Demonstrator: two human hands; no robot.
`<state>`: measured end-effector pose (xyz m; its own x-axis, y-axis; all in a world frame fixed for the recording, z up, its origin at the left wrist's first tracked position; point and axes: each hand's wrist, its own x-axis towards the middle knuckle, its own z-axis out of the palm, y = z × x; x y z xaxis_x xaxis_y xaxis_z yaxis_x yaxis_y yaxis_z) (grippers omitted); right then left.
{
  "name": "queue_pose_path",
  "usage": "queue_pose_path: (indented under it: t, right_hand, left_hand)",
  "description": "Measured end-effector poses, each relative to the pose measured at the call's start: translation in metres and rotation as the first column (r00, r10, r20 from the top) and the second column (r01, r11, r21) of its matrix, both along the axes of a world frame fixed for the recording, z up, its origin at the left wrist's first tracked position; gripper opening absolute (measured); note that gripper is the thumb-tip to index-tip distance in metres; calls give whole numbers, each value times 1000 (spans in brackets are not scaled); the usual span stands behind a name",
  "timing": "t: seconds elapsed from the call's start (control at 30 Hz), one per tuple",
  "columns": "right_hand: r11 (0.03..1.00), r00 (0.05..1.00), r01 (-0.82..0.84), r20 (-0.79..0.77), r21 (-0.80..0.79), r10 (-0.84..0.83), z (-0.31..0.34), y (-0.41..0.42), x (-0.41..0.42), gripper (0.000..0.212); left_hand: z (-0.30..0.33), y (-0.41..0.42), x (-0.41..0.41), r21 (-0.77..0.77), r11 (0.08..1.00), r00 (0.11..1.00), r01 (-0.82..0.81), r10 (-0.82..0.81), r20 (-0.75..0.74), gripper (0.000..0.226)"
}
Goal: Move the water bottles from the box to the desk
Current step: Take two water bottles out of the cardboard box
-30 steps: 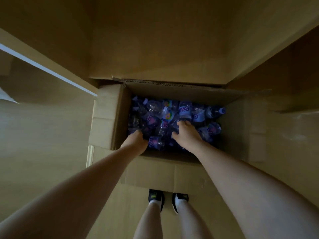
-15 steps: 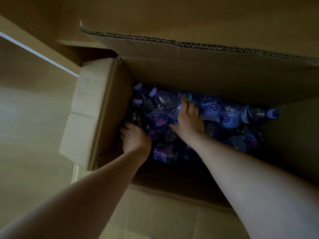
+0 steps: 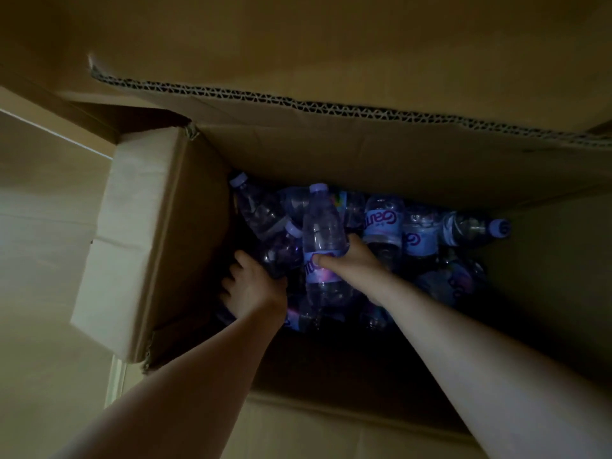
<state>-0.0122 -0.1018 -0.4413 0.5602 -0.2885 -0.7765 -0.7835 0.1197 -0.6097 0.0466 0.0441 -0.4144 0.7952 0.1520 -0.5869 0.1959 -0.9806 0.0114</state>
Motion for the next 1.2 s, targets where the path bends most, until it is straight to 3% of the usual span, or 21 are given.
queue_pose_path:
  t: [0.07, 0.13, 0.2, 0.27, 0.33, 0.4, 0.47, 0.53, 0.7, 0.77, 0.87, 0.97, 1.1, 1.2]
  right_hand:
    - [993, 998, 49, 24, 104, -52, 5, -6, -8, 18]
    - [993, 999, 20, 26, 113, -23, 13, -13, -16, 12]
    - [997, 999, -36, 4, 61, 36, 20, -18, -24, 12]
    - [998, 996, -67, -51, 15, 68, 24, -20, -29, 27]
    - [998, 992, -65, -112, 7, 65, 29, -22, -36, 38]
    - [996, 991, -64, -117, 57, 70, 31, -24, -46, 26]
    - [988, 986, -6, -165, 152, 32, 31, -25, -56, 23]
    - [981, 980, 25, -199, 192, 14, 32, -23, -62, 23]
    - [992, 977, -57, -200, 115, 80, 31, -8, -68, 46]
    - [992, 973, -43, -221, 120, 69, 33, -7, -67, 47]
    - [988, 942, -89, -310, 129, 126, 35, -4, -55, 52]
    - [989, 922, -113, -361, 95, 140, 33, 4, -38, 50]
    - [997, 865, -71, -500, -24, 50, 29, 22, -31, 104]
    - [988, 866, -49, -500, -149, -32, 21, 28, -40, 108]
  left_hand:
    - [3, 5, 3, -61, 997, 998, 55, -56, -5, 76]
    - [8, 8, 6, -179, 982, 998, 65, -69, -12, 65]
    - [14, 6, 7, -296, 955, 999, 4, -15, -32, 57]
    - [17, -1, 6, -432, 883, 981, -184, 135, -142, 51]
    - [19, -10, 3, -519, 722, 882, -458, 298, -365, 45]
    - [20, -16, -1, -468, 591, 731, -657, 346, -589, 43]
    - [18, -18, -6, -414, 476, 596, -776, 335, -730, 42]
    - [15, -18, -11, -387, 420, 537, -821, 338, -772, 47]
    - [12, -12, -10, -386, 533, 614, -753, 358, -704, 66]
    - [14, -7, -11, -410, 555, 626, -724, 278, -729, 70]
    - [17, -4, -12, -402, 602, 638, -690, 244, -730, 50]
    - [13, -10, -11, -331, 688, 658, -646, 283, -698, 66]
    - [12, -15, -17, -336, 742, 713, -580, 263, -651, 77]
    - [9, -16, -20, -355, 736, 728, -576, 265, -632, 74]
